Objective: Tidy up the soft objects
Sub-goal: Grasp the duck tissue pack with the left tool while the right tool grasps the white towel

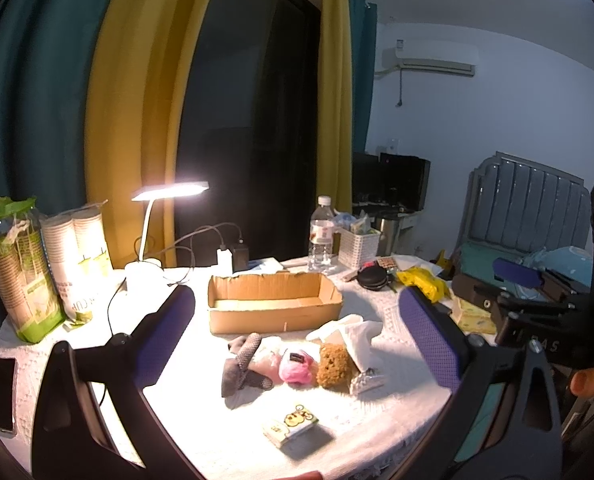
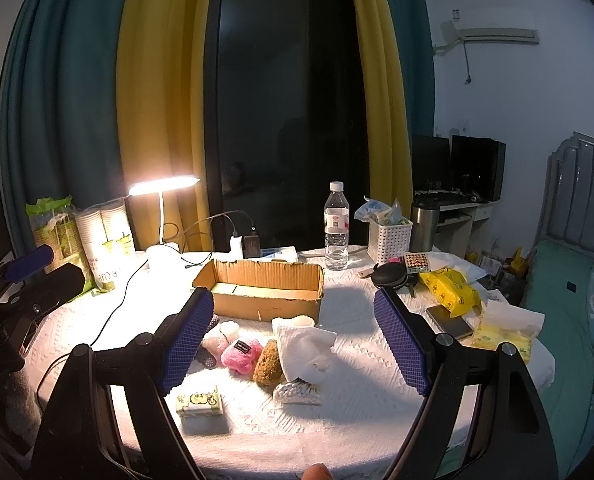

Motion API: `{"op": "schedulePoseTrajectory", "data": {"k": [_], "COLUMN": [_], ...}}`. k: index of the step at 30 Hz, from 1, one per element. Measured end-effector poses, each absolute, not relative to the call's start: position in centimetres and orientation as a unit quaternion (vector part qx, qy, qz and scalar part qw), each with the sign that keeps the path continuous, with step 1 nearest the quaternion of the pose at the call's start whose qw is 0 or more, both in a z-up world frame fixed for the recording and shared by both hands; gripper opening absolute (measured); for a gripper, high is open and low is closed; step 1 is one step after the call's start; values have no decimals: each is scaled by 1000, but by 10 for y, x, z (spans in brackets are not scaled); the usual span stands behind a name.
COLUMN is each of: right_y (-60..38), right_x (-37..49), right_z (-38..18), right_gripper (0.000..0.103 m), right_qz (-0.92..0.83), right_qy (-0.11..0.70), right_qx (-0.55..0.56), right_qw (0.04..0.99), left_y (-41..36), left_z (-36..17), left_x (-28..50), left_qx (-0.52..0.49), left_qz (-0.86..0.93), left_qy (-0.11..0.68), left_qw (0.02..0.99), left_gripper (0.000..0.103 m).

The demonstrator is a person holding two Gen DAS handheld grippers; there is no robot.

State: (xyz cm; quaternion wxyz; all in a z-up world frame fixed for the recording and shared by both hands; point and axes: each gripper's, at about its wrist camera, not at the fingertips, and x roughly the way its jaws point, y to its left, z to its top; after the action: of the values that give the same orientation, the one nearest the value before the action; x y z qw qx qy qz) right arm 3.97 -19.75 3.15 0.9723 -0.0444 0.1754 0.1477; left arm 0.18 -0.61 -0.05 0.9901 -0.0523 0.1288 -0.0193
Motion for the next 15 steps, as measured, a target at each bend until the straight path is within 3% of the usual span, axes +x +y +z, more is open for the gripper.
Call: {"op": "schedulePoseTrajectory", "data": {"k": [15], "right_y": [-224], "right_x": [96], "right_z": [-20], "right_gripper": [85], "right_qz": [128], "right_qy": [251], "right_qx": [-41], "right_qw": [959], "left_y": [-2], "left_z": [-75], "left_x": [71], "left_qx": [-62], "left_qz": [-15], "left_qy": [249], "left_qw": [966], "left_gripper": [102]}}
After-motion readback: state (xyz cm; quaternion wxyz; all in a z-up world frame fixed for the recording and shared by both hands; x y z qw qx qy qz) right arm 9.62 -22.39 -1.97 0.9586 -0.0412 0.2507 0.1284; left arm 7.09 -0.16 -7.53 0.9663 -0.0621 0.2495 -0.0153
